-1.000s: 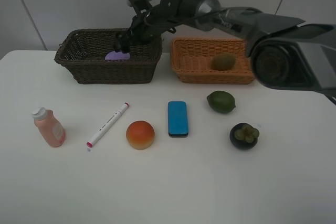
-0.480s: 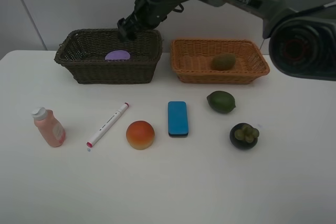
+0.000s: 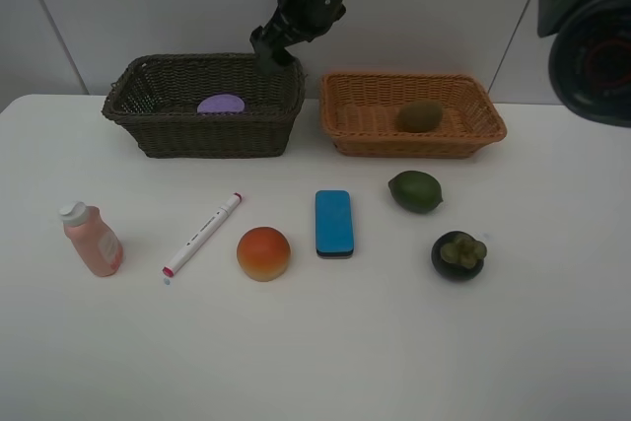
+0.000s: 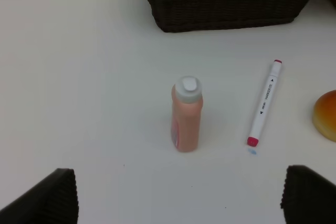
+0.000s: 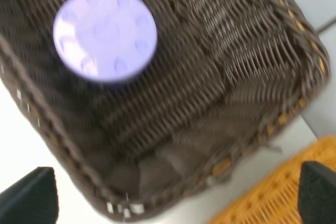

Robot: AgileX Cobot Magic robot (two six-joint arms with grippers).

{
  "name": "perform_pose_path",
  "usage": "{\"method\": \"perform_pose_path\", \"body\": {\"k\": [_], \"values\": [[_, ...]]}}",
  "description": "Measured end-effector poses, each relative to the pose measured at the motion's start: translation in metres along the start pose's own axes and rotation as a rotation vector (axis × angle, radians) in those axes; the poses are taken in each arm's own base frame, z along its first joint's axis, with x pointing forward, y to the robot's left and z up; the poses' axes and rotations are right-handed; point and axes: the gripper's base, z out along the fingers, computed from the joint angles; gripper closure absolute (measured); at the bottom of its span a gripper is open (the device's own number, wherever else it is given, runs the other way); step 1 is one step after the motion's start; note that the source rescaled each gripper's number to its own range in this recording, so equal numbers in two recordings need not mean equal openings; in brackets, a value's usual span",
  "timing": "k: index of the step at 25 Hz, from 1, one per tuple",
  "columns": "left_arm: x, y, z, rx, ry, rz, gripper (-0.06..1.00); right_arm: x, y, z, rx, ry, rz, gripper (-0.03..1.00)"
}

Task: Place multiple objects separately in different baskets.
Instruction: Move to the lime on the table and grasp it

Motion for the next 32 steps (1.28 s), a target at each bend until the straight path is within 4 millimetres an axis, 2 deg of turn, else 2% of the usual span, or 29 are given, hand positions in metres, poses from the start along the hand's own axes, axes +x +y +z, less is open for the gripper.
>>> {"method": "perform_pose_path", "body": {"k": [5, 10, 14, 19, 24, 27, 32], "values": [[0.000, 0.000, 0.000, 0.000, 0.000, 0.000, -0.06, 0.006, -0.003, -0.022, 0.018, 0.093, -0.025, -0.03], [0.000, 0.000, 0.000, 0.000, 0.000, 0.000, -0.06, 0.004, -0.005, -0.045, 0.045, 0.078, -0.031, -0.03], [0.000, 0.000, 0.000, 0.000, 0.000, 0.000, -0.06, 0.014, -0.003, -0.063, 0.054, 0.111, -0.052, -0.03], [0.000, 0.000, 0.000, 0.000, 0.000, 0.000, -0.06, 0.048, 0.000, -0.067, 0.038, 0.231, -0.067, -0.03], [0.000, 0.000, 0.000, 0.000, 0.000, 0.000, -0.06, 0.085, 0.001, -0.067, 0.019, 0.274, -0.101, -0.03], [0.000, 0.000, 0.000, 0.000, 0.000, 0.000, -0.06, 0.112, 0.001, -0.057, -0.005, 0.317, -0.121, -0.03], [0.000, 0.000, 0.000, 0.000, 0.000, 0.000, -0.06, 0.145, 0.002, -0.036, -0.033, 0.369, -0.110, -0.03]]}}
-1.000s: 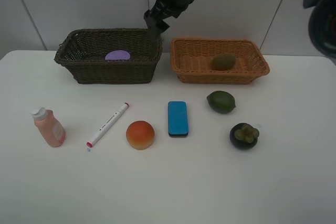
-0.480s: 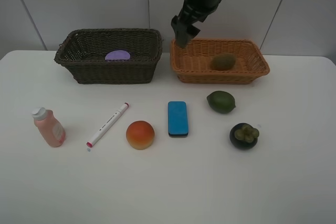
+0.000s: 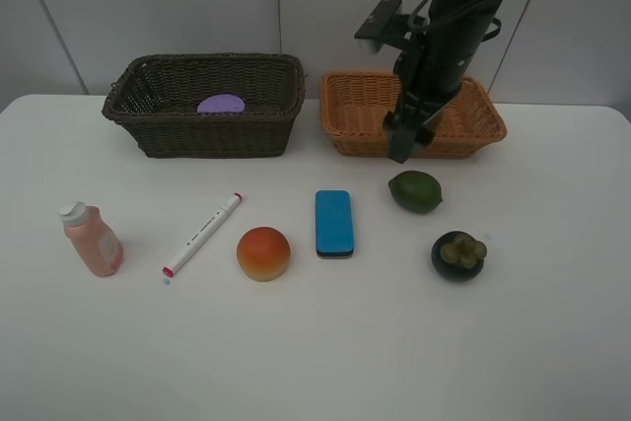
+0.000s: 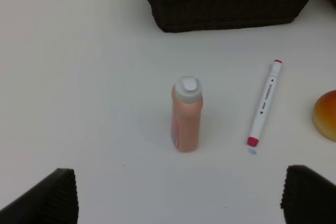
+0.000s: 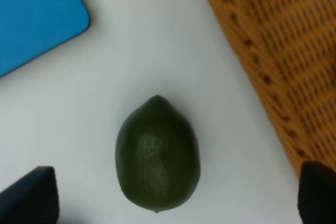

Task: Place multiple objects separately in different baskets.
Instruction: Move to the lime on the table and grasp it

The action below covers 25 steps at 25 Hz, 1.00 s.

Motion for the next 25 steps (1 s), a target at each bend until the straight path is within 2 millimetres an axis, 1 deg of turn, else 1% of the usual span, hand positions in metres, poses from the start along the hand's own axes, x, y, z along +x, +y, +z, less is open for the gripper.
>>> {"method": "perform_pose_path", "body": {"k": [5, 9, 13, 20, 25], "values": [[0.000, 0.000, 0.000, 0.000, 0.000, 0.000, -0.06, 0.014, 0.005, 0.020, -0.014, 0.015, -0.009, -0.03], [0.000, 0.000, 0.000, 0.000, 0.000, 0.000, -0.06, 0.020, 0.005, 0.028, -0.011, 0.012, -0.003, -0.03], [0.000, 0.000, 0.000, 0.000, 0.000, 0.000, -0.06, 0.020, 0.005, 0.034, -0.017, 0.018, -0.003, -0.03], [0.000, 0.000, 0.000, 0.000, 0.000, 0.000, -0.06, 0.021, 0.009, 0.066, -0.065, 0.072, -0.011, -0.03], [0.000, 0.000, 0.000, 0.000, 0.000, 0.000, -0.06, 0.021, 0.010, 0.084, -0.084, 0.088, -0.008, -0.03]]}}
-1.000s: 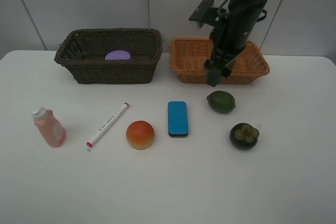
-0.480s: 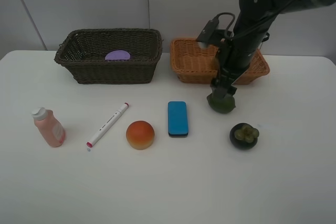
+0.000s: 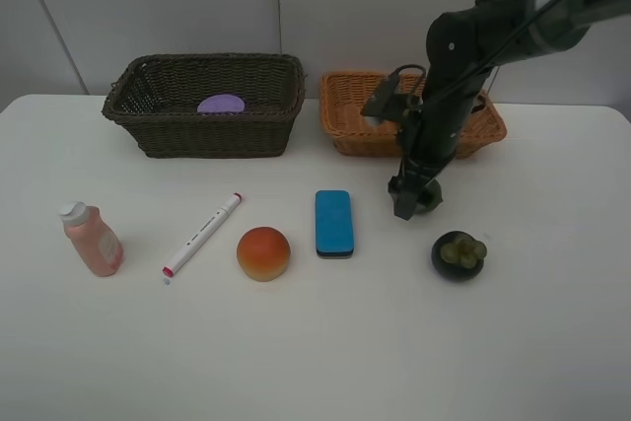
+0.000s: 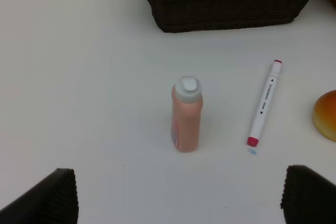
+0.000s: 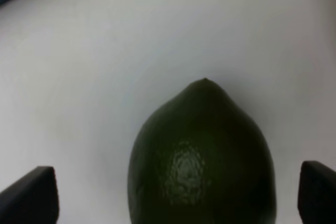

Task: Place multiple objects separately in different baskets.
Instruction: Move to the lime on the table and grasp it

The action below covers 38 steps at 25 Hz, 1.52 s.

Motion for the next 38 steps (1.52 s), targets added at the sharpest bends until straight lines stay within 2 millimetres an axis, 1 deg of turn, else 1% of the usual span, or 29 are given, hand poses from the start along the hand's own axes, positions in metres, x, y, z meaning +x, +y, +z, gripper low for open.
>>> {"method": "perform_pose_path", "body": {"k": [5, 17, 18, 19, 20, 21, 22, 23, 24, 25, 38], "values": [[0.000, 0.000, 0.000, 0.000, 0.000, 0.000, -0.06, 0.004, -0.003, 0.013, -0.024, 0.019, 0.021, -0.03], [0.000, 0.000, 0.000, 0.000, 0.000, 0.000, -0.06, 0.001, -0.005, 0.013, -0.006, -0.021, 0.033, -0.03], [0.000, 0.000, 0.000, 0.000, 0.000, 0.000, -0.06, 0.001, -0.005, 0.013, -0.007, -0.022, 0.034, -0.02], [0.000, 0.000, 0.000, 0.000, 0.000, 0.000, -0.06, 0.001, -0.005, 0.013, -0.008, -0.023, 0.035, 0.01], [0.000, 0.000, 0.000, 0.000, 0.000, 0.000, -0.06, 0.001, -0.005, 0.013, -0.008, -0.023, 0.035, 0.07], [0.000, 0.000, 0.000, 0.000, 0.000, 0.000, -0.06, 0.001, -0.005, 0.013, -0.008, -0.024, 0.035, 0.17], [0.000, 0.000, 0.000, 0.000, 0.000, 0.000, -0.06, 0.001, -0.005, 0.013, -0.006, -0.027, 0.035, 0.33], [0.000, 0.000, 0.000, 0.000, 0.000, 0.000, -0.06, 0.000, -0.005, 0.013, -0.004, -0.028, 0.035, 0.51], [0.000, 0.000, 0.000, 0.000, 0.000, 0.000, -0.06, 0.000, -0.006, 0.013, -0.003, -0.029, 0.035, 0.78], [0.000, 0.000, 0.000, 0.000, 0.000, 0.000, -0.06, 0.000, -0.006, 0.013, -0.003, -0.029, 0.035, 0.84], [0.000, 0.000, 0.000, 0.000, 0.000, 0.000, -0.06, 0.000, -0.006, 0.013, 0.000, -0.028, 0.032, 0.85]]}}
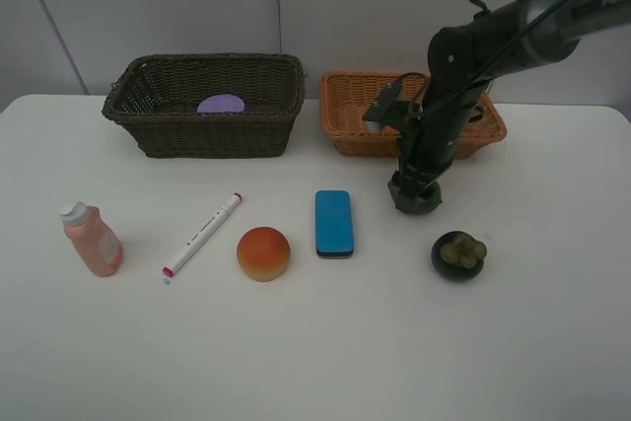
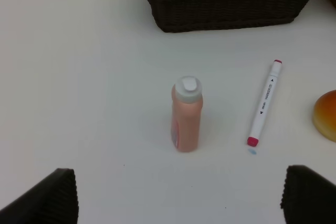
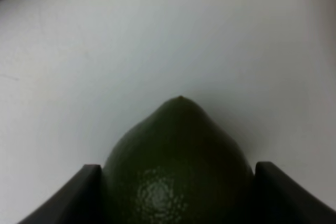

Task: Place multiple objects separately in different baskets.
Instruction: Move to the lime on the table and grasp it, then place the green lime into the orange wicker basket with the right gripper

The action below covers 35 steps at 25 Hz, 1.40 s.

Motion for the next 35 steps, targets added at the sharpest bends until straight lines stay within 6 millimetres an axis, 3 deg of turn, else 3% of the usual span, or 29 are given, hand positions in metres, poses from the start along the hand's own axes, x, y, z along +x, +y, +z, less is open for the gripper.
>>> {"method": "perform_pose_path", "body": {"k": [20, 35], "values": [[0.000, 0.000, 0.000, 0.000, 0.000, 0.000, -0.06, 0.000, 0.000, -0.003, 0.003, -0.005, 0.001, 0.85], [0.000, 0.000, 0.000, 0.000, 0.000, 0.000, -0.06, 0.003, -0.003, -0.055, 0.061, -0.070, 0.011, 0.85]]}}
